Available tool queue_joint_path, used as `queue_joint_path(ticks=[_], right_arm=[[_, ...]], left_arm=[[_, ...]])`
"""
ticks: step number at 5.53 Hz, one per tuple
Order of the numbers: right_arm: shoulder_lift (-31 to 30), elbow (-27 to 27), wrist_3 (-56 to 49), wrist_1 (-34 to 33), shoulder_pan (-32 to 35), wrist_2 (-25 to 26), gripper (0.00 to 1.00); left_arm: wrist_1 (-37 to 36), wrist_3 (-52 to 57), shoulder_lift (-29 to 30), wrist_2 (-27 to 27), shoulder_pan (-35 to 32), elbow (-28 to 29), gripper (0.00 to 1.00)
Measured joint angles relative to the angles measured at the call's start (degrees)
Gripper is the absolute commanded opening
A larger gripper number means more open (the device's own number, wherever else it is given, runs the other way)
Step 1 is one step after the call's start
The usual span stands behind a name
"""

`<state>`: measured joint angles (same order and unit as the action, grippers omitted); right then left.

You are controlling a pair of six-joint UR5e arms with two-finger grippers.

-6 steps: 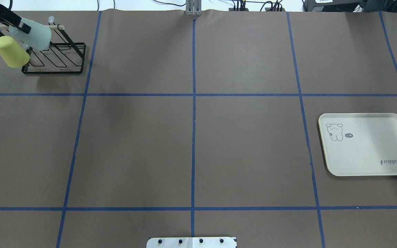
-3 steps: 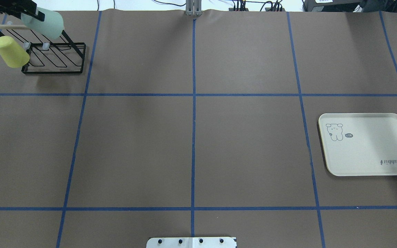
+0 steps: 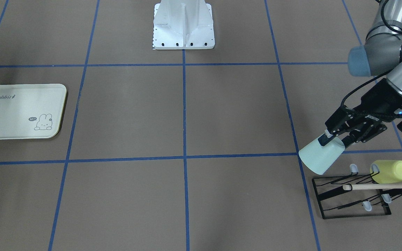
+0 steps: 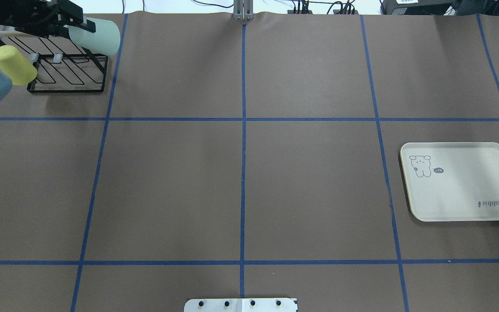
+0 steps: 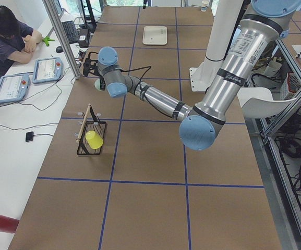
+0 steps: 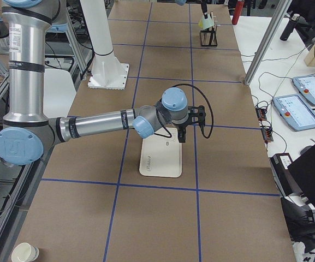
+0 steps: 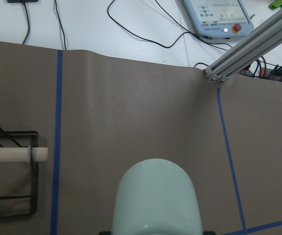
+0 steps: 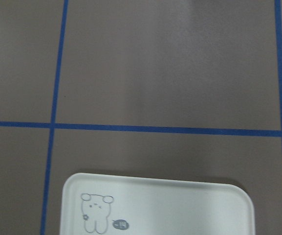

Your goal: Left arm grabs green cup and hands to right arm on tray

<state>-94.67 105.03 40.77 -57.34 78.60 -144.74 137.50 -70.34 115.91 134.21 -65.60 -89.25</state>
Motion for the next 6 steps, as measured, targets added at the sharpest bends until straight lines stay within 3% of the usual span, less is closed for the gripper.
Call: queue_joint_path(ticks=[2, 3, 4, 6], right_arm=[[1.9, 0.4, 8.5, 8.4, -0.9, -5.1, 0.99], [3.7, 0.8, 17.3, 12.8, -1.6, -5.1, 0.99], [4.9, 0.9, 29.3, 20.7, -4.1, -1.6, 0.99], [7.3, 0.9, 51.2, 36.9, -14.9, 12.2, 1.0]], left_arm=[[10.7, -20.9, -0.2, 0.1, 6.1, -4.0, 0.0], [12.6, -28.2, -0.2, -0.1, 9.1, -7.2, 0.0], [13.1, -31.7, -0.2, -0.2, 10.5, -9.5, 0.0], [14.6, -33.4, 0.2, -0.1, 14.3, -11.0, 0.0]])
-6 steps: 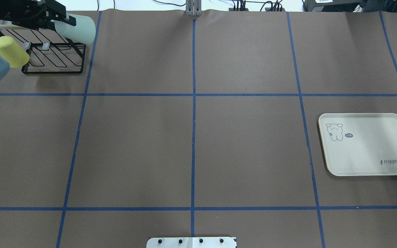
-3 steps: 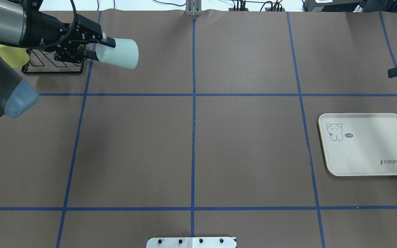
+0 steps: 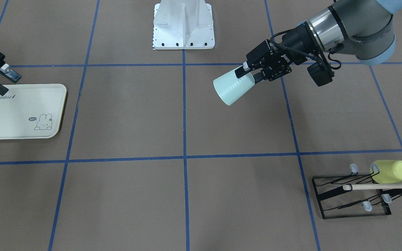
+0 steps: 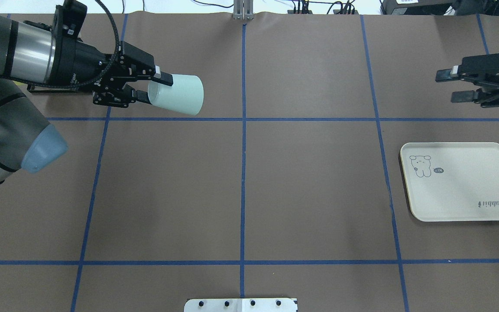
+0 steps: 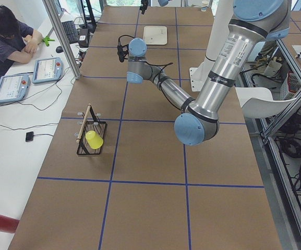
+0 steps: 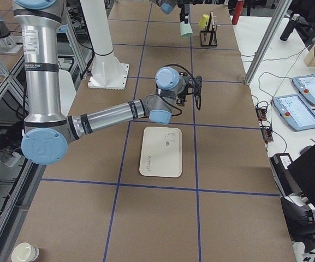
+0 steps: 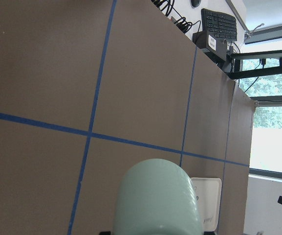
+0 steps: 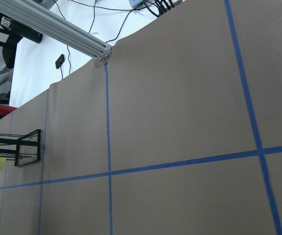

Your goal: Left arm grabs green cup and hands to right arm on tray

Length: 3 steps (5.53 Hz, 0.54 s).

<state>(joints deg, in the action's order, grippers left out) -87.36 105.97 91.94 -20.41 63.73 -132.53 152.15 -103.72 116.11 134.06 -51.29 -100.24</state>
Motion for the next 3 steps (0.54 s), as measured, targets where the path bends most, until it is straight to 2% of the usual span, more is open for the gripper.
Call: queue_joint_path(ticks=[1, 3], right_arm=[[3.1, -0.2, 5.2, 3.6, -3.9, 3.1, 1.0], [9.3, 0.0, 10.1, 8.7, -9.9, 5.5, 0.99]], left_arm=[[2.9, -2.5, 0.3, 0.1, 1.9, -0.6, 0.0], [11.1, -10.3, 1.4, 0.1, 4.8, -0.7, 0.0]])
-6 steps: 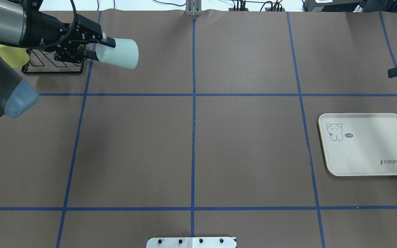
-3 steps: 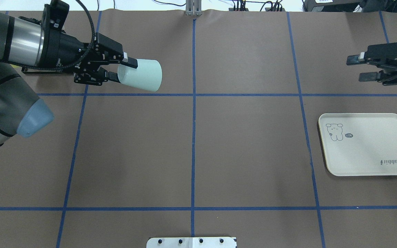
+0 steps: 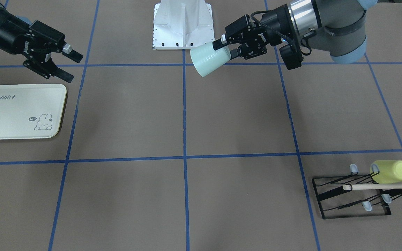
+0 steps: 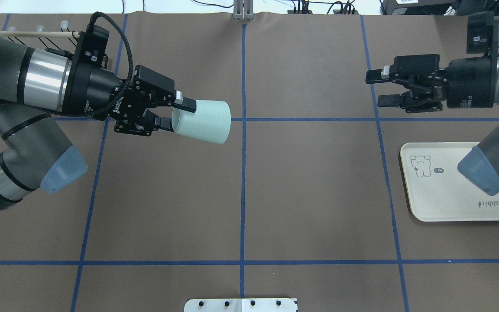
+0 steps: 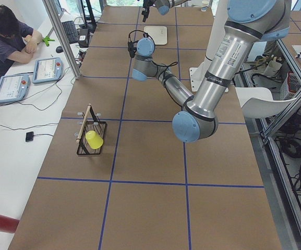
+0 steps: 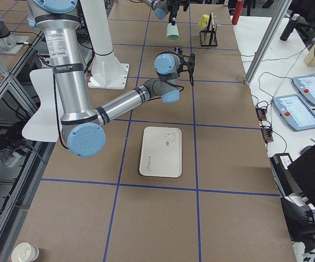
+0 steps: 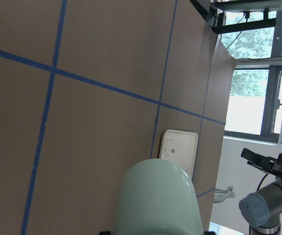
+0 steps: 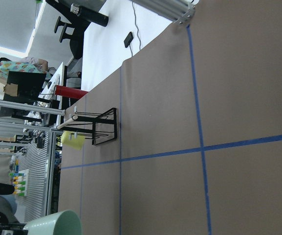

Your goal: Left arm grabs green cup and hands to right arm on tray

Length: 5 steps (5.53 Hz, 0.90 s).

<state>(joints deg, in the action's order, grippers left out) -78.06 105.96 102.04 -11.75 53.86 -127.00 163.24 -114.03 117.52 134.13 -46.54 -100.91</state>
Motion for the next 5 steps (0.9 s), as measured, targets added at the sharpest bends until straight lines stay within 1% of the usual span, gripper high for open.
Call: queue_joint_path(ticks=[1, 2, 3, 5], right_arm=[[1.0, -0.2, 2.8, 6.2, -4.1, 4.5, 0.99], [1.5, -0.3, 6.0, 11.8, -8.7, 10.1, 0.99], [2.3, -0.1, 8.9, 15.2, -11.7, 13.9, 0.99], [3.4, -0.3, 11.0, 22.6, -16.2, 19.4, 0.99]], left_arm=[[3.3, -1.9, 0.3, 0.0, 1.1, 0.0, 0.0], [4.8, -3.4, 0.6, -0.1, 1.5, 0.0, 0.0], [5.7, -6.5, 2.2, -0.1, 1.6, -0.1, 0.0], [6.9, -13.3, 5.9, -1.3, 1.6, -0.1, 0.0]])
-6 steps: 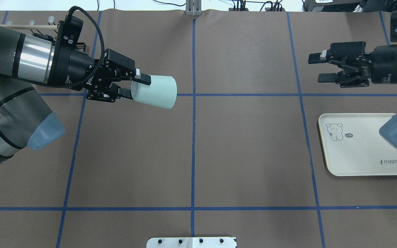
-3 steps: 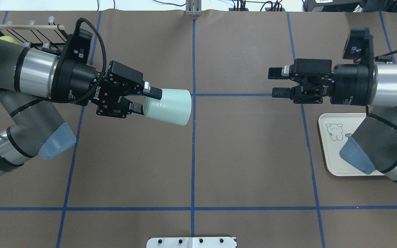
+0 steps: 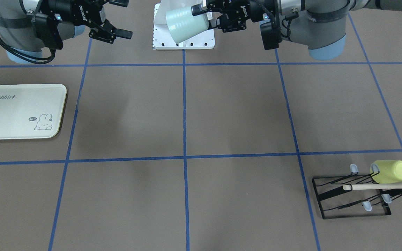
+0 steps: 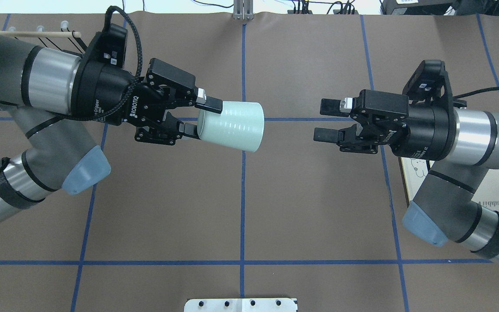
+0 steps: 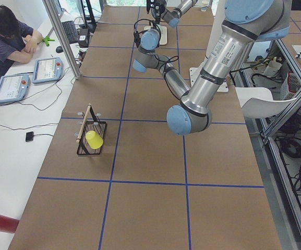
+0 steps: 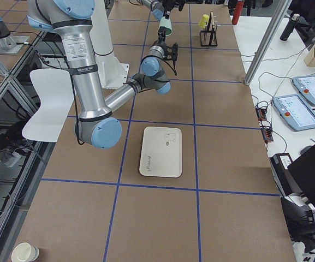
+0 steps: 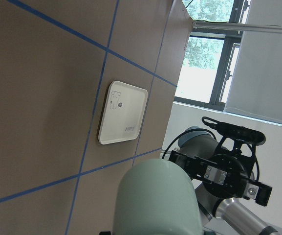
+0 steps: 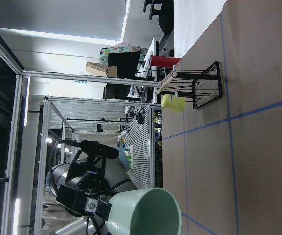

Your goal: Left arm grabs green cup and hands to right arm on tray

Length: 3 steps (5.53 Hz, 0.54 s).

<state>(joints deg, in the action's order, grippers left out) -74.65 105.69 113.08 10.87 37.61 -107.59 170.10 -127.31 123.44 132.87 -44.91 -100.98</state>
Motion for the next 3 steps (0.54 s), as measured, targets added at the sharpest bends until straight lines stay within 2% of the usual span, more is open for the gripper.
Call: queue_joint_path(ticks=[2, 3], right_arm=[[0.7, -0.1, 0.3, 5.4, -4.7, 5.7, 0.99], [0.8, 0.0, 0.4, 7.1, -5.8, 6.9, 0.99]], left_arm=[[1.1, -4.7, 1.8, -2.1, 0.0, 0.0, 0.0], [1.5, -5.6, 2.2, -2.5, 0.3, 0.0, 0.0]])
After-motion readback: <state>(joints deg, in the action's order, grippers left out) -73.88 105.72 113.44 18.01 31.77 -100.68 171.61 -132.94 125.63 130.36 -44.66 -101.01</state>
